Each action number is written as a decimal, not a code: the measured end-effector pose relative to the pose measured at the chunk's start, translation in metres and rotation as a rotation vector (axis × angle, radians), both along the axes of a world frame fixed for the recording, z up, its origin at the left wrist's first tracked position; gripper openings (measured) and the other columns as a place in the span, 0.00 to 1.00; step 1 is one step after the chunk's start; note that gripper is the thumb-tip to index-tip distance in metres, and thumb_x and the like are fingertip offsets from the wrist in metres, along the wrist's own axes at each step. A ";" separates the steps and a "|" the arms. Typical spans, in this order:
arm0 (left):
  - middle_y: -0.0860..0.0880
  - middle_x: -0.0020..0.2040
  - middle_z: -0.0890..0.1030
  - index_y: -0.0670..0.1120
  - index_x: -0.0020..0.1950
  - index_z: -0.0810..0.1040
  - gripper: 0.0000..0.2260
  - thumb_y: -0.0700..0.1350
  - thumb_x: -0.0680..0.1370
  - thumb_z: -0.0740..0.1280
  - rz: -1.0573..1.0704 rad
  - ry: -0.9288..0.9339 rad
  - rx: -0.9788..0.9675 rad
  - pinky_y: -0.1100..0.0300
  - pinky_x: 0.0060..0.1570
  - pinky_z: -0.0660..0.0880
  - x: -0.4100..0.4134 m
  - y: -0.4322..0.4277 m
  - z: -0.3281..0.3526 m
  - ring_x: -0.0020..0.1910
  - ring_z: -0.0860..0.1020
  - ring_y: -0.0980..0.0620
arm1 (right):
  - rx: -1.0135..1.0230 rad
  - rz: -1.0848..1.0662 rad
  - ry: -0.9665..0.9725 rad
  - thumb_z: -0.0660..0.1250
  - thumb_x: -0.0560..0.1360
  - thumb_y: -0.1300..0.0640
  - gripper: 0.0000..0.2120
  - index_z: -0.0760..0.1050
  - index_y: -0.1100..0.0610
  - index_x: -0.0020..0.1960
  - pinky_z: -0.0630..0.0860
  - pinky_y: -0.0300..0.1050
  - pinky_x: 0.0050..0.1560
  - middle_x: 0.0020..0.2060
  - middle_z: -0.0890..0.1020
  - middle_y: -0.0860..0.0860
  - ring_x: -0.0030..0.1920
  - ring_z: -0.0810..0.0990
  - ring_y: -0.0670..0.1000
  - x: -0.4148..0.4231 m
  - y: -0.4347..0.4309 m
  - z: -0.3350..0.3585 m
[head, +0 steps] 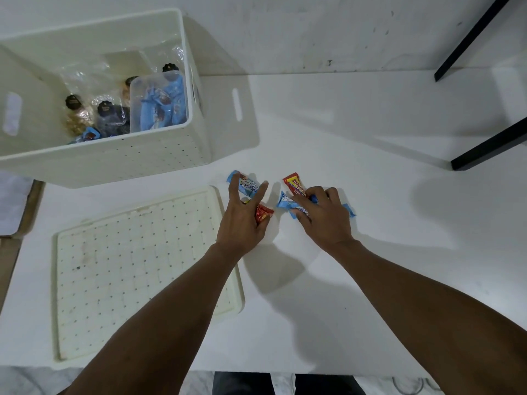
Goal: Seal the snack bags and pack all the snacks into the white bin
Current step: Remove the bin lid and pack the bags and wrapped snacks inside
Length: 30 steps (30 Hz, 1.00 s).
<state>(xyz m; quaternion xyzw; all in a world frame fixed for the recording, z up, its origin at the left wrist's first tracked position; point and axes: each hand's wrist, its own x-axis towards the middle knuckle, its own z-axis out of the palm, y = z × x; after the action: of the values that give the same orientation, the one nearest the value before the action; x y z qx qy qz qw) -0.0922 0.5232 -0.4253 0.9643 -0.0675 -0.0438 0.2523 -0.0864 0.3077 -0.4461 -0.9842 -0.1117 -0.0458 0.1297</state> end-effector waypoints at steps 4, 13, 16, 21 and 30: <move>0.44 0.82 0.46 0.52 0.78 0.65 0.28 0.54 0.79 0.67 -0.064 0.107 0.030 0.51 0.58 0.77 0.022 0.005 0.006 0.70 0.74 0.40 | 0.008 -0.003 0.010 0.71 0.75 0.47 0.15 0.80 0.48 0.61 0.68 0.39 0.30 0.53 0.80 0.51 0.49 0.75 0.56 0.000 0.000 0.000; 0.46 0.62 0.71 0.49 0.72 0.74 0.24 0.56 0.78 0.69 0.025 0.143 -0.044 0.56 0.58 0.76 0.029 0.006 0.006 0.58 0.77 0.46 | 0.076 -0.017 0.022 0.73 0.75 0.50 0.17 0.81 0.49 0.63 0.74 0.44 0.30 0.52 0.81 0.51 0.49 0.76 0.57 0.003 -0.002 0.000; 0.50 0.54 0.71 0.48 0.66 0.80 0.21 0.57 0.76 0.71 0.099 0.142 -0.156 0.62 0.52 0.73 0.025 0.004 0.008 0.49 0.76 0.52 | 0.113 -0.014 0.026 0.72 0.76 0.50 0.16 0.81 0.50 0.63 0.77 0.47 0.32 0.52 0.81 0.51 0.49 0.75 0.57 0.005 -0.004 0.002; 0.52 0.54 0.75 0.49 0.63 0.82 0.18 0.56 0.76 0.71 0.248 0.204 -0.323 0.63 0.54 0.72 0.025 0.000 0.028 0.52 0.77 0.54 | 0.112 -0.012 0.032 0.73 0.75 0.50 0.16 0.81 0.52 0.61 0.79 0.49 0.32 0.52 0.81 0.52 0.48 0.76 0.57 0.014 -0.006 0.018; 0.51 0.53 0.76 0.50 0.62 0.82 0.18 0.56 0.76 0.72 0.297 0.029 -0.362 0.64 0.53 0.73 0.041 0.033 0.130 0.51 0.78 0.54 | 0.116 0.106 -0.107 0.71 0.75 0.49 0.13 0.82 0.49 0.59 0.77 0.48 0.31 0.51 0.80 0.51 0.48 0.75 0.57 0.078 0.030 0.122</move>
<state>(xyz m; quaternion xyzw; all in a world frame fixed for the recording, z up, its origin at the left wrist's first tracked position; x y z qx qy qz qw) -0.0511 0.5563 -0.2952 0.9020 0.0721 -0.0071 0.4257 -0.0084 0.3377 -0.3243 -0.9638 -0.1675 -0.0975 0.1829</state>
